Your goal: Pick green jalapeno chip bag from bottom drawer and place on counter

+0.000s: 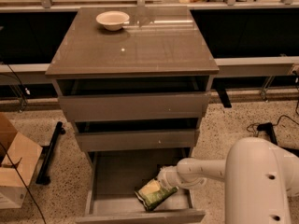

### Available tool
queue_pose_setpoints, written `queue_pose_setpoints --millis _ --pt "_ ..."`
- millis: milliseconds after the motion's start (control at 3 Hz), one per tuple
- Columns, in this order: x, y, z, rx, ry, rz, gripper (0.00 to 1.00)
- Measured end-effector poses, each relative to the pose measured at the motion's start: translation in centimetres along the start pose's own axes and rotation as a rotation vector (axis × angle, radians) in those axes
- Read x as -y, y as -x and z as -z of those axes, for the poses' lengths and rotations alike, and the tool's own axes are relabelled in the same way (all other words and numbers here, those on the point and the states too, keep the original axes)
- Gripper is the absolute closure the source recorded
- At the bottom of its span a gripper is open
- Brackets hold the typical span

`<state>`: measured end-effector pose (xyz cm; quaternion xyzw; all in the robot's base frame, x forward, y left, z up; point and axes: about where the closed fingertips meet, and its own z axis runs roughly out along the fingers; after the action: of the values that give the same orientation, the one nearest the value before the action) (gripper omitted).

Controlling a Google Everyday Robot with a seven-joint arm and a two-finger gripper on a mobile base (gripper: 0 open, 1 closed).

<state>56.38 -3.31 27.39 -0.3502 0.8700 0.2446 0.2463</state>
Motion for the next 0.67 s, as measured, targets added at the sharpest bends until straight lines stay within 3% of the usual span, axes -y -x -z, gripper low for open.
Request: queue_pose_setpoints --millis 333,667 --pt "1.5 -2.2 -2.8 -0.012 -0.003 -0.064 0.0" --pt "2.8 -5.0 -5.2 -0.015 0.004 -0.169 0.0"
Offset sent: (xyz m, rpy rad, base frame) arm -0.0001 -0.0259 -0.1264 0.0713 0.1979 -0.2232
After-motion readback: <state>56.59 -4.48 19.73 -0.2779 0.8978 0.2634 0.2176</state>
